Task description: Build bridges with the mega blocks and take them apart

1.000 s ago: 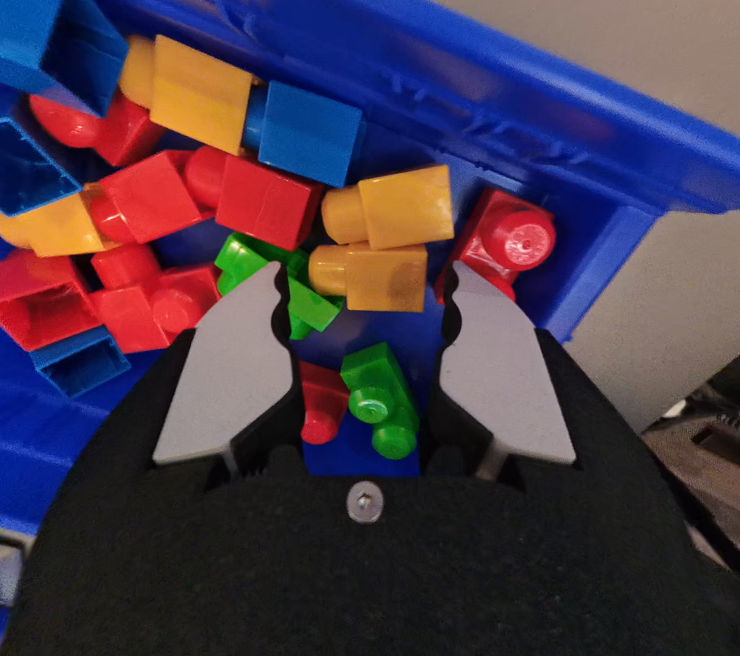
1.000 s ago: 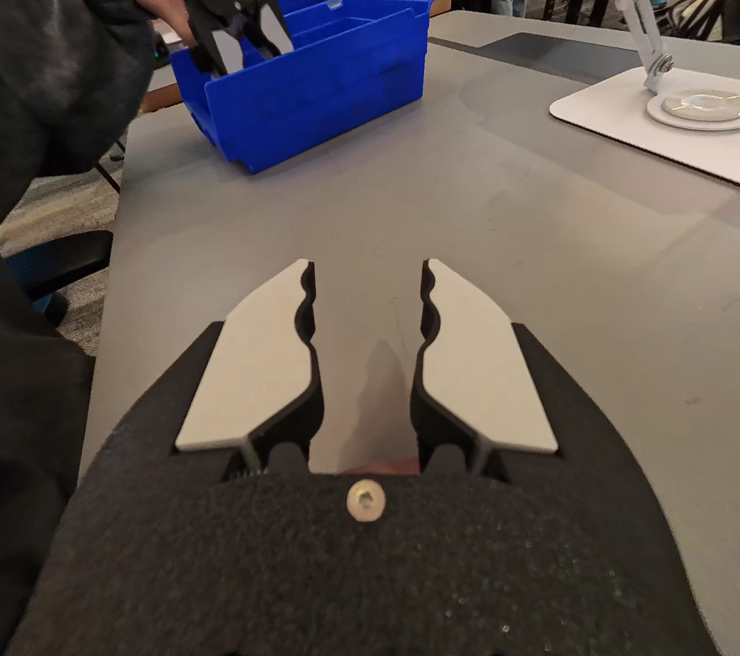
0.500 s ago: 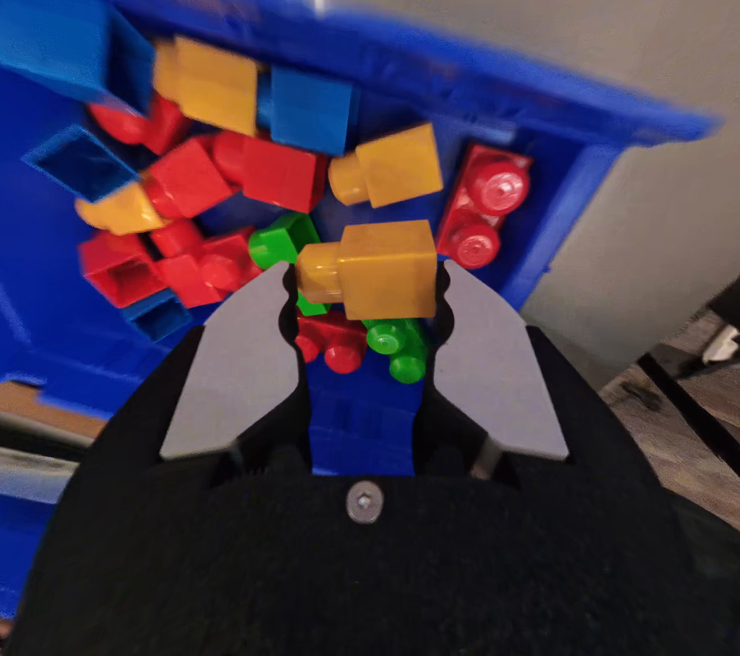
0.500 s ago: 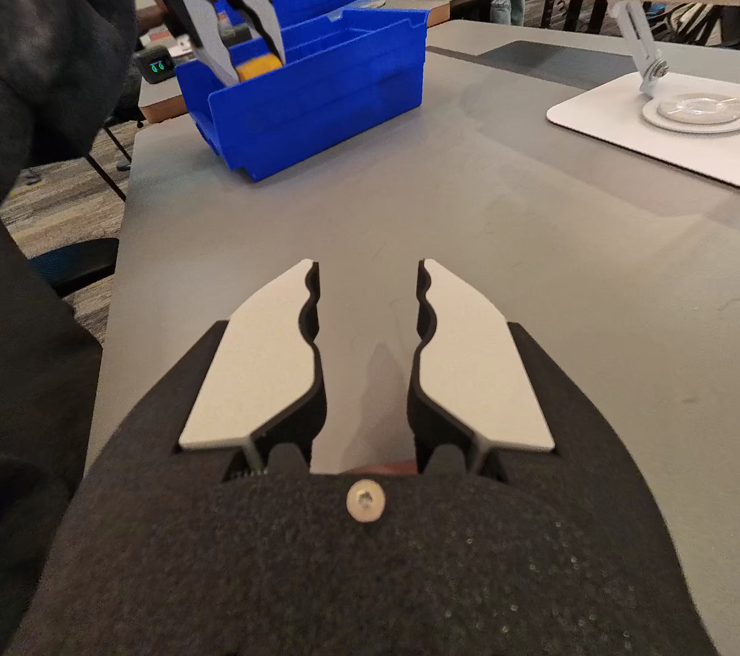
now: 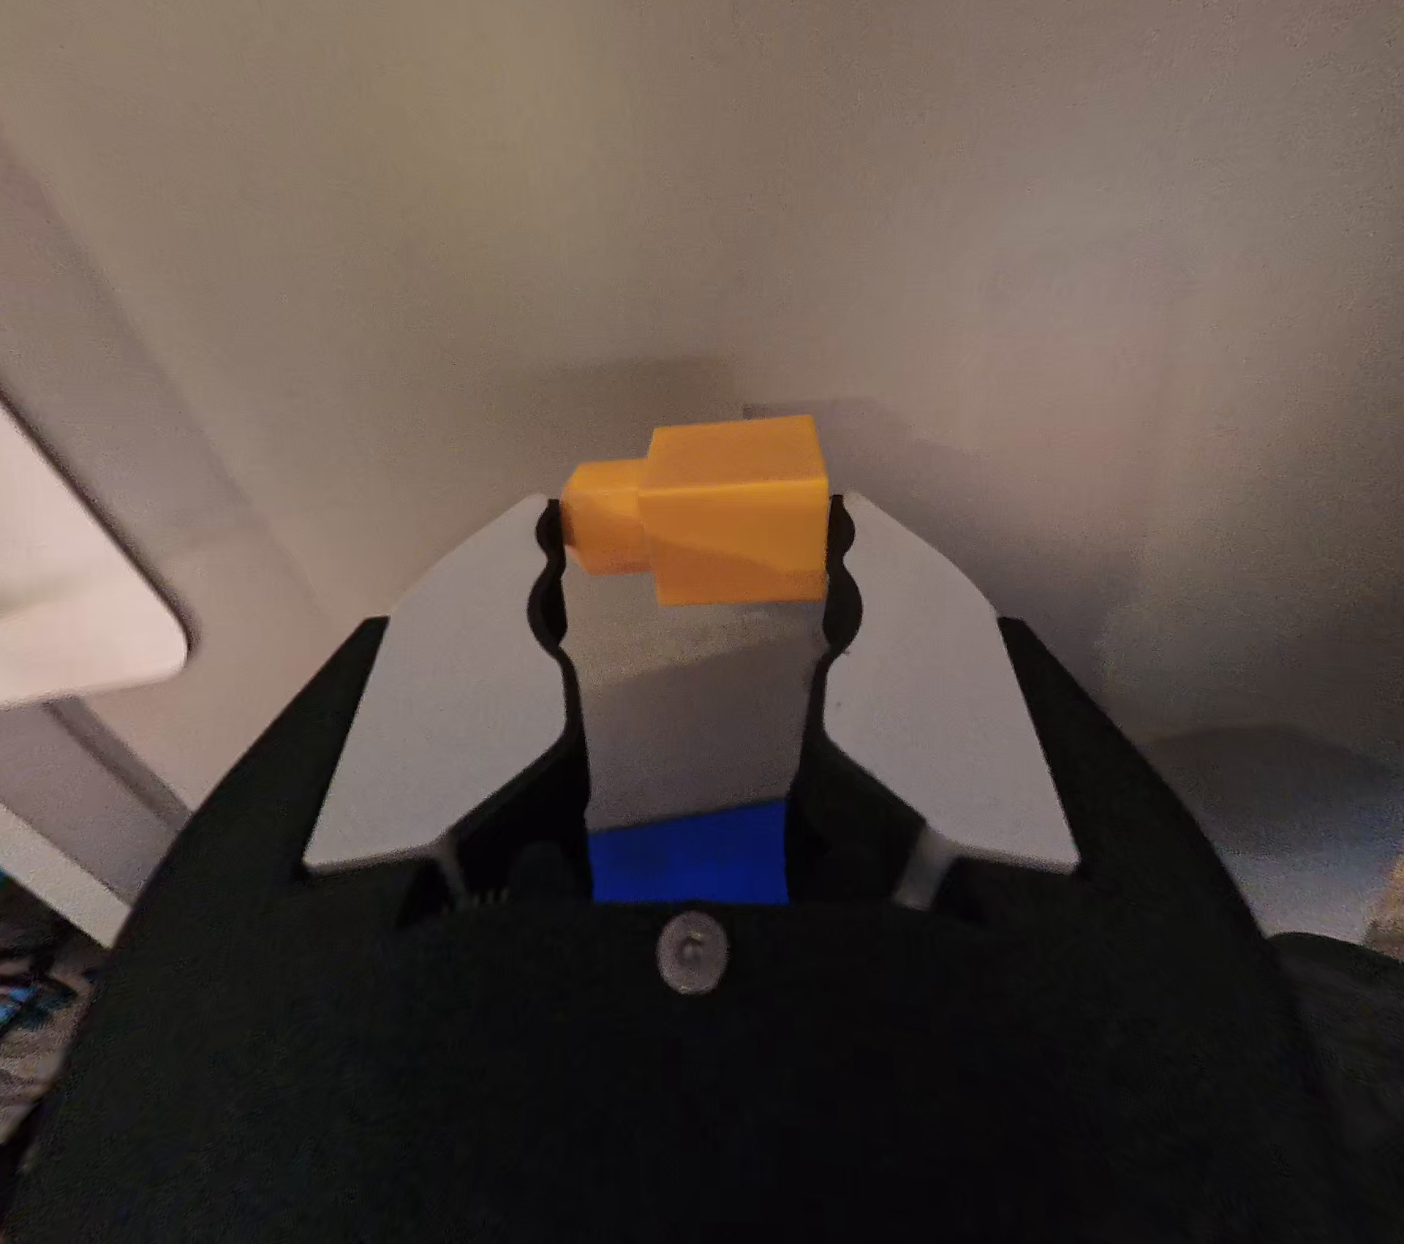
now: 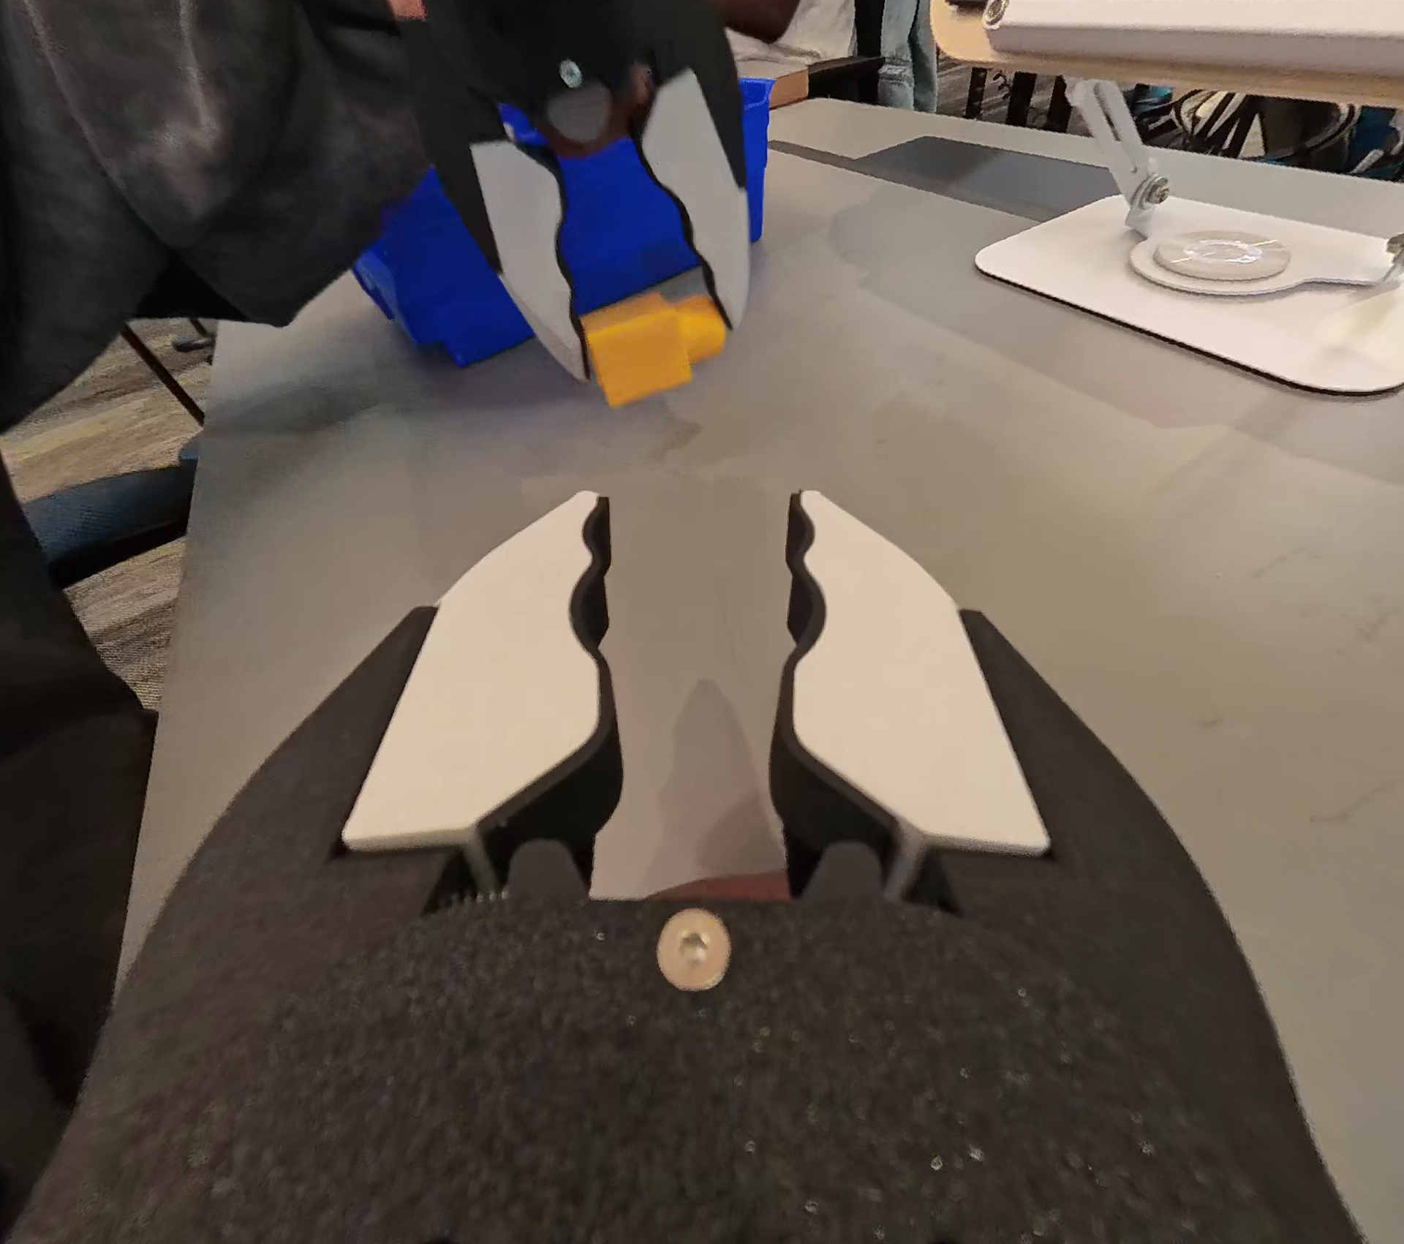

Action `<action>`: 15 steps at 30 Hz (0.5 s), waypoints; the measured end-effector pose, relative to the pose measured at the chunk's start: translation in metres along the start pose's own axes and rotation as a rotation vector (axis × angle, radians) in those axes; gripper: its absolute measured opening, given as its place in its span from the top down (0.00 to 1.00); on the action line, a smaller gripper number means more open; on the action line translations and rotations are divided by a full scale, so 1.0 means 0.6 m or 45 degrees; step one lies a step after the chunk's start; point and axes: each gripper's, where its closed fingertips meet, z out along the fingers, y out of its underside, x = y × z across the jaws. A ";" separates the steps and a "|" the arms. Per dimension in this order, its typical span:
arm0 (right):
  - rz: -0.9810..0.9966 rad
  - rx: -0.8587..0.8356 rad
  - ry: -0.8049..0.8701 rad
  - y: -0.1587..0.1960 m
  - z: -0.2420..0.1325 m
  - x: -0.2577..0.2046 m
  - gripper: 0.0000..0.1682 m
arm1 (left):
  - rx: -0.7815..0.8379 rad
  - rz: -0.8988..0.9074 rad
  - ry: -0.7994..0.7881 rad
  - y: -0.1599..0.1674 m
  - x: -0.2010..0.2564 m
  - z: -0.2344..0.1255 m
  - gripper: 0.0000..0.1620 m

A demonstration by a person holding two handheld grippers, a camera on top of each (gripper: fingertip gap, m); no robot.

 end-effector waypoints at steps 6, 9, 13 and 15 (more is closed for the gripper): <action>-0.006 -0.003 0.019 0.006 -0.014 -0.001 0.74 | -0.103 0.173 0.038 -0.049 0.001 0.052 0.59; 0.024 -0.001 0.010 0.006 -0.016 0.002 0.74 | -0.157 0.242 0.034 -0.052 0.003 0.067 0.59; 0.051 -0.002 -0.004 0.006 -0.016 0.005 0.74 | -0.158 0.266 0.001 -0.054 0.001 0.078 0.58; 0.055 0.000 -0.008 0.006 -0.016 0.005 0.74 | -0.151 0.230 -0.010 -0.048 0.003 0.069 0.58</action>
